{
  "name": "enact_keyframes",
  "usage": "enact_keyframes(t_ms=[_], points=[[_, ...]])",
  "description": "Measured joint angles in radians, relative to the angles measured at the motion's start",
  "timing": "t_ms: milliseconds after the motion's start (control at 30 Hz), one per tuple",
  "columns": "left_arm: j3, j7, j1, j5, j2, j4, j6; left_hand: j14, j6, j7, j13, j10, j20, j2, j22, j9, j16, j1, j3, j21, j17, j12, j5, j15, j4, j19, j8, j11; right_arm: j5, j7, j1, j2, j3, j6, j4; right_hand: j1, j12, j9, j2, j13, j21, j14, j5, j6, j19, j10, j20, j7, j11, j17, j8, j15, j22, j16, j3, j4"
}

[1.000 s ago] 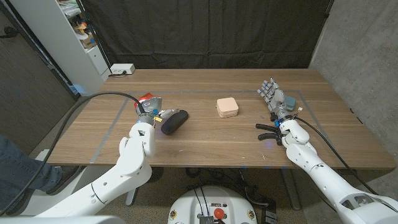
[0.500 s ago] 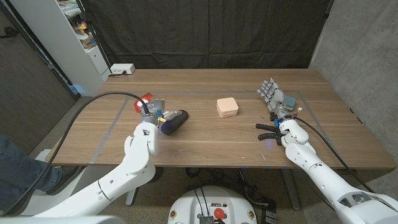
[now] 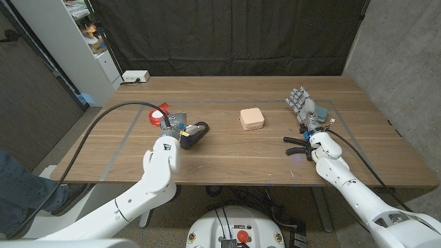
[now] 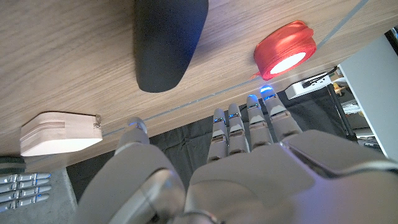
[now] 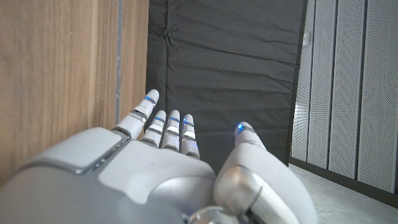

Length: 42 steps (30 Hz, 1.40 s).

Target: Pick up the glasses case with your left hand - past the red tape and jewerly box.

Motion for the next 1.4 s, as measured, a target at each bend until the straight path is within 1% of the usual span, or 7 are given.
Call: enact_keyframes(t_ms=[100, 367, 733, 833, 967, 1033, 1400], points=[[0.005, -0.004, 0.003, 0.017, -0.007, 0.001, 0.002, 0.000, 0.000, 0.000, 0.000, 0.005, 0.000, 0.000, 0.000, 0.000, -0.004, 0.000, -0.002, 0.000, 0.000, 0.000, 0.000, 0.000, -0.002, 0.000, 0.000, -0.005, 0.003, 0.004, 0.001, 0.001, 0.001, 0.000, 0.003, 0.000, 0.000, 0.000, 0.000, 0.000, 0.000, 0.000, 0.000, 0.000, 0.000, 0.000, 0.000, 0.000, 0.000, 0.000, 0.000, 0.000, 0.000, 0.000, 0.000, 0.000], [0.010, -0.017, 0.018, 0.054, -0.022, 0.001, 0.012, 0.000, 0.000, 0.000, 0.000, 0.005, 0.000, 0.000, -0.002, 0.000, -0.004, 0.000, -0.004, 0.000, 0.000, 0.000, 0.000, 0.000, -0.004, 0.000, 0.000, -0.005, 0.005, 0.010, 0.001, 0.002, 0.002, 0.000, 0.005, 0.000, 0.000, 0.000, 0.000, 0.000, 0.000, 0.000, 0.000, 0.000, 0.006, 0.000, 0.006, 0.000, 0.000, 0.000, 0.000, 0.000, 0.000, 0.000, 0.000, 0.000], [-0.003, -0.029, 0.047, 0.082, -0.044, 0.003, 0.024, 0.000, 0.000, 0.000, 0.000, 0.005, 0.000, 0.005, -0.002, 0.000, -0.004, 0.005, -0.004, 0.000, 0.000, 0.000, 0.004, 0.000, -0.004, 0.000, 0.000, -0.005, 0.007, 0.015, -0.003, -0.005, 0.006, -0.003, 0.005, -0.004, 0.000, 0.000, 0.004, 0.000, 0.000, 0.000, 0.000, 0.000, 0.006, 0.002, 0.005, 0.000, -0.002, 0.000, 0.000, 0.000, 0.000, 0.000, 0.000, 0.000], [-0.003, -0.033, 0.050, 0.088, -0.048, 0.005, 0.024, 0.005, 0.000, 0.000, 0.000, 0.005, 0.004, 0.005, -0.002, 0.000, -0.004, 0.005, -0.004, 0.000, 0.000, 0.000, 0.004, 0.005, -0.004, 0.004, 0.000, -0.005, 0.008, 0.017, -0.005, -0.007, 0.007, -0.004, 0.005, -0.013, 0.000, 0.000, 0.013, 0.000, 0.000, 0.000, 0.000, 0.000, 0.006, 0.002, 0.005, 0.000, -0.002, 0.000, 0.000, 0.000, 0.000, 0.000, -0.004, -0.004], [-0.003, -0.040, 0.051, 0.097, -0.056, 0.009, 0.024, 0.005, 0.000, 0.000, 0.000, 0.005, 0.004, 0.001, -0.002, 0.000, -0.004, 0.010, -0.004, 0.000, 0.000, 0.000, 0.004, 0.005, -0.004, 0.004, 0.000, -0.005, 0.012, 0.020, -0.006, -0.008, 0.010, -0.004, 0.008, -0.013, 0.000, 0.000, 0.013, 0.000, 0.000, 0.000, 0.000, 0.000, 0.005, 0.002, 0.005, 0.000, -0.002, 0.000, 0.000, 0.000, 0.000, 0.000, -0.004, -0.004], [-0.003, -0.044, 0.051, 0.103, -0.060, 0.013, 0.024, 0.005, 0.000, 0.000, 0.000, 0.005, -0.002, 0.000, -0.002, 0.000, -0.004, 0.011, -0.004, 0.000, 0.000, 0.000, 0.004, 0.005, -0.004, 0.009, 0.000, -0.005, 0.013, 0.020, -0.007, -0.008, 0.012, -0.004, 0.012, -0.013, 0.000, 0.000, 0.013, 0.000, 0.000, 0.000, 0.000, 0.000, 0.005, 0.002, 0.005, 0.000, -0.002, 0.000, 0.000, 0.000, 0.000, 0.000, -0.004, -0.004], [-0.002, -0.053, 0.051, 0.112, -0.080, 0.036, 0.018, 0.005, 0.000, 0.000, 0.005, 0.005, -0.002, 0.004, -0.002, 0.000, -0.004, 0.015, -0.004, -0.007, 0.000, 0.000, 0.004, 0.005, -0.004, 0.009, 0.000, -0.005, 0.018, 0.027, -0.007, -0.011, 0.018, -0.007, 0.023, -0.013, 0.000, 0.000, 0.013, 0.000, 0.000, 0.000, 0.000, 0.000, 0.005, 0.002, 0.005, 0.000, -0.002, 0.000, 0.000, 0.000, 0.000, 0.000, -0.004, -0.004]])
